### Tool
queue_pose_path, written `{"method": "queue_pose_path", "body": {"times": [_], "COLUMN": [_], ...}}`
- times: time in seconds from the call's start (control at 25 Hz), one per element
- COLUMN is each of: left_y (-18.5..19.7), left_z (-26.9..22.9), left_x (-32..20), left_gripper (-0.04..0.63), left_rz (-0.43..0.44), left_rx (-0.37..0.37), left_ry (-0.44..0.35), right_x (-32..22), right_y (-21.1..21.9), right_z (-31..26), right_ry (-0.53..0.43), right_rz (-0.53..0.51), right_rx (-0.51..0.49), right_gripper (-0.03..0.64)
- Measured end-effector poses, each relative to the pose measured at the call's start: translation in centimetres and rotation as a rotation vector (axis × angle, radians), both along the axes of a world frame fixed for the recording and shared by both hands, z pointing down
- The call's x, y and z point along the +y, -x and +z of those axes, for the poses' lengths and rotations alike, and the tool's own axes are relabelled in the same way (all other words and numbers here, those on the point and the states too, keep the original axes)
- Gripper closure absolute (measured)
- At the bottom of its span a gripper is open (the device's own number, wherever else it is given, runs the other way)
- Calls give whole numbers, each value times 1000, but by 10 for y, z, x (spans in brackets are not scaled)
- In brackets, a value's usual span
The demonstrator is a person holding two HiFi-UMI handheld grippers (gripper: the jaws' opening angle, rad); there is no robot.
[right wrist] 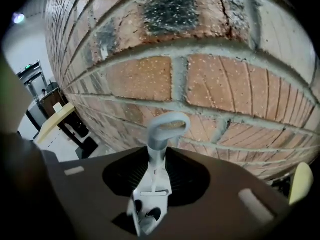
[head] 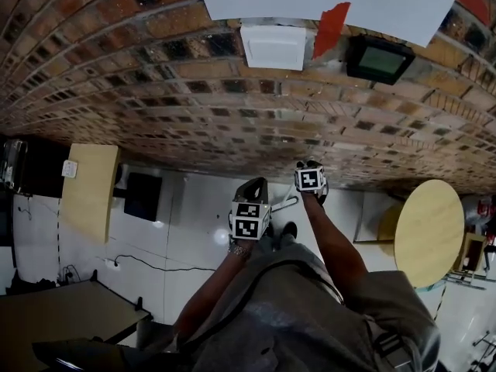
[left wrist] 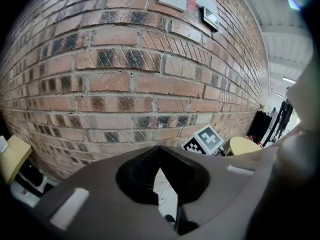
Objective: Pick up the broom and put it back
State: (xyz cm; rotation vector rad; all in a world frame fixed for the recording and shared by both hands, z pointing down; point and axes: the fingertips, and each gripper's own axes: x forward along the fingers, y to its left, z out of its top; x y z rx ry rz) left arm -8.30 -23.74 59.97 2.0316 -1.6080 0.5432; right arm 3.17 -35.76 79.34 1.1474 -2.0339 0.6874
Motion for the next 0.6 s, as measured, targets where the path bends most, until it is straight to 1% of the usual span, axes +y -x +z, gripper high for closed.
{"method": "queue_pose_path", "body": {"times": [0.08, 0.12, 0.16, 0.2, 0.28, 0.4, 0.48, 0.52, 0.6], "left_y": [-1, -1, -2, -2, -2, -4, -5, -5, -2], "left_z": [6, 10, 14, 16, 19, 18, 14, 10, 1], "left_x": [10, 15, 20, 24, 31, 40, 46, 48, 51], "left_gripper": [623, 623, 623, 623, 623, 623, 623, 623, 623], "left_rz": [-12, -16, -18, -18, -21, -12, 8, 18, 36], "left_rx": [-6, -8, -11, -15, -18, -11, -1, 5, 16], "left_ry": [20, 31, 40, 46, 51, 42, 28, 16, -16], "right_x": [-7, -9, -10, -9, -1, 21, 44, 56, 77], "right_y": [-3, -3, -2, -2, -5, -12, -13, -12, -6], "right_z": [-3, -4, -5, -7, -10, -13, -20, -25, -41], "right_ry": [-32, -46, -55, -61, -55, -41, -25, -20, -26], "right_rz": [-8, -17, -22, -20, -2, 17, 40, 52, 75], "right_rx": [16, 17, 11, 2, -13, -21, -51, -74, -125], "right_gripper": [511, 499, 454, 436, 425, 432, 446, 462, 526]}}
